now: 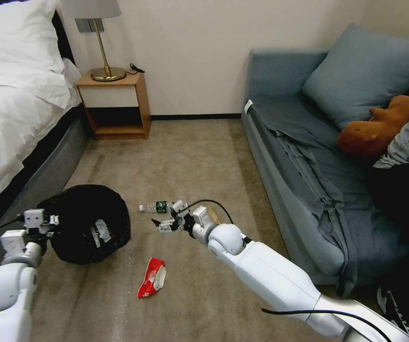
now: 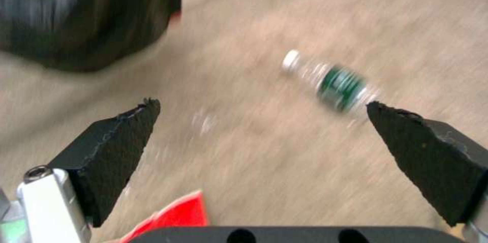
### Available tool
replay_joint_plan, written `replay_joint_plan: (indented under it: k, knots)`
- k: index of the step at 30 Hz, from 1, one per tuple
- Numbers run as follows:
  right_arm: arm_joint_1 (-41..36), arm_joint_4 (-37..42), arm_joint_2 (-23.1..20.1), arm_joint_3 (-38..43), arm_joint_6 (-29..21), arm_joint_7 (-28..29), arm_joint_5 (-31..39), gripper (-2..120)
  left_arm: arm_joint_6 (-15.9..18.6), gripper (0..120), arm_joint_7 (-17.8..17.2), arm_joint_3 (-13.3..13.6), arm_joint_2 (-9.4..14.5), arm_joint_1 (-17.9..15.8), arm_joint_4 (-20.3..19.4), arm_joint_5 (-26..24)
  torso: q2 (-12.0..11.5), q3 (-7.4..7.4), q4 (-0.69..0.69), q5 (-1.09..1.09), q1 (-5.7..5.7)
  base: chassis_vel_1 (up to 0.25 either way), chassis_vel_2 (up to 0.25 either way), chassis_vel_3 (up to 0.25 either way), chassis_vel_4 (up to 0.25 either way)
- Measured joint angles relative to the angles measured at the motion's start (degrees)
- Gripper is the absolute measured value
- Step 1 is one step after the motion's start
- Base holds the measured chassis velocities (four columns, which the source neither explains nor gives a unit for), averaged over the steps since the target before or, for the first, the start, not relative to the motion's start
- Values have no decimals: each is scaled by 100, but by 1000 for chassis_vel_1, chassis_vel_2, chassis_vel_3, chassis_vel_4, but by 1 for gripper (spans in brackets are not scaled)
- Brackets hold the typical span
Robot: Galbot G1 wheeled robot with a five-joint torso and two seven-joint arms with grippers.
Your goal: Pick up the trash bin, then pick up the garbage on the floor and place it into the trash bin.
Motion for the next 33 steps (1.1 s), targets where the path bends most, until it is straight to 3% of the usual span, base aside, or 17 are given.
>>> replay_joint_plan:
  k: [6,19,33]
  knots:
    - [-250,-843,496,-127,228,-302,-536,100,-10,4,-27,-101,192,-59,89,-250,0,0,1,0,0,0,0,0,0]
    - [-180,-1623,908,-708,389,-582,-883,100,-10,4,-125,-167,357,-48,51,-469,0,0,1,1,0,0,0,0,0]
    - [107,-2913,1533,-1216,844,-783,-1275,100,-3,4,-91,-159,281,237,-570,-534,0,0,1,2,0,0,0,0,0]
